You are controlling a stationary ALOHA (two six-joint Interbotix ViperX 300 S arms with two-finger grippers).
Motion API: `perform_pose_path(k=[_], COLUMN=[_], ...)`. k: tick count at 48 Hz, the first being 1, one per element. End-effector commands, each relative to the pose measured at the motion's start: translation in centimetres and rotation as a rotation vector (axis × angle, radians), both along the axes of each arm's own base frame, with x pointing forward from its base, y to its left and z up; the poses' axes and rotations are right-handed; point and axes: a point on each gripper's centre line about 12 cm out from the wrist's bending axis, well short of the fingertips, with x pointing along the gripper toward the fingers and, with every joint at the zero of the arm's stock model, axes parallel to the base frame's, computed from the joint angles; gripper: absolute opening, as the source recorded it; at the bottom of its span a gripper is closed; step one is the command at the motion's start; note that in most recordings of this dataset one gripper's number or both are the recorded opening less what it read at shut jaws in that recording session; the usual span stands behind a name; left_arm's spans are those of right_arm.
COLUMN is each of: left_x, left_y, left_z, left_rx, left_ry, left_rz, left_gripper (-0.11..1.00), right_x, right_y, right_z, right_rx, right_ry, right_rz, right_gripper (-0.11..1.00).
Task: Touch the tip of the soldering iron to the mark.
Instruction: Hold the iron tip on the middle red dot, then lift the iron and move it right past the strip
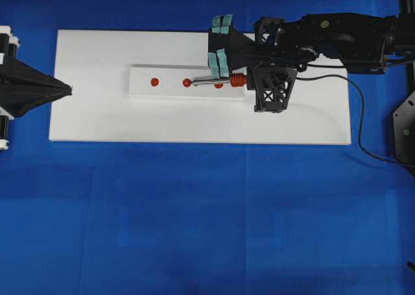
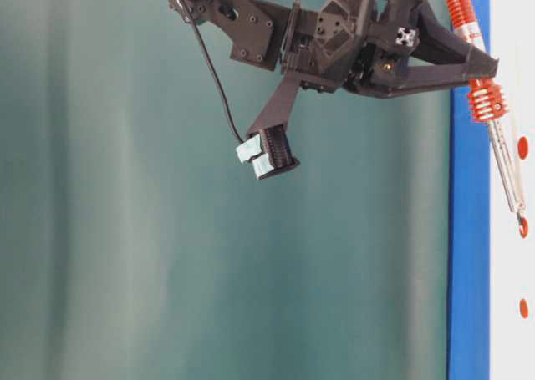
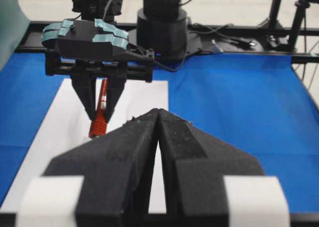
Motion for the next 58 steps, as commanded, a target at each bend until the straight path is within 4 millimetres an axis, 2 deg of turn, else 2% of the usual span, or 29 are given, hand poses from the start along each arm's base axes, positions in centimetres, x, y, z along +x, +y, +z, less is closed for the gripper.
perform_pose_path(k=[1,15,20,45,51,58], left_x=[0.2,0.1,0.1,0.1,0.1,0.1], left_y=[0.0,0.0,0.0,0.0,-0.1,-0.2], left_z=[0.4,0.4,0.5,0.5,0.6,0.6], left_rx=[0.000,0.000,0.000,0.000,-0.002,0.000], left_ry=[-0.012,-0.014,-0.015,-0.015,-0.017,-0.018], left_rz=[-0.002,0.000,0.000,-0.002,-0.005,-0.011], left_gripper=[0.02,0.02,0.02,0.02,0.02,0.02], right_x=[0.2,0.2,0.2,-0.9,-1.0,-0.9], right_y=[-0.1,-0.1,-0.1,-0.2,-0.4,-0.4], right_z=[0.8,0.8,1.5,11.0,12.2,12.0], right_rx=[-0.008,-0.006,-0.006,-0.078,-0.093,-0.094], right_ry=[-0.023,-0.024,-0.025,-0.132,-0.139,-0.134], right_rz=[-0.002,-0.003,-0.002,0.017,0.018,0.019], right_gripper=[0.06,0.06,0.06,0.06,0.06,0.06])
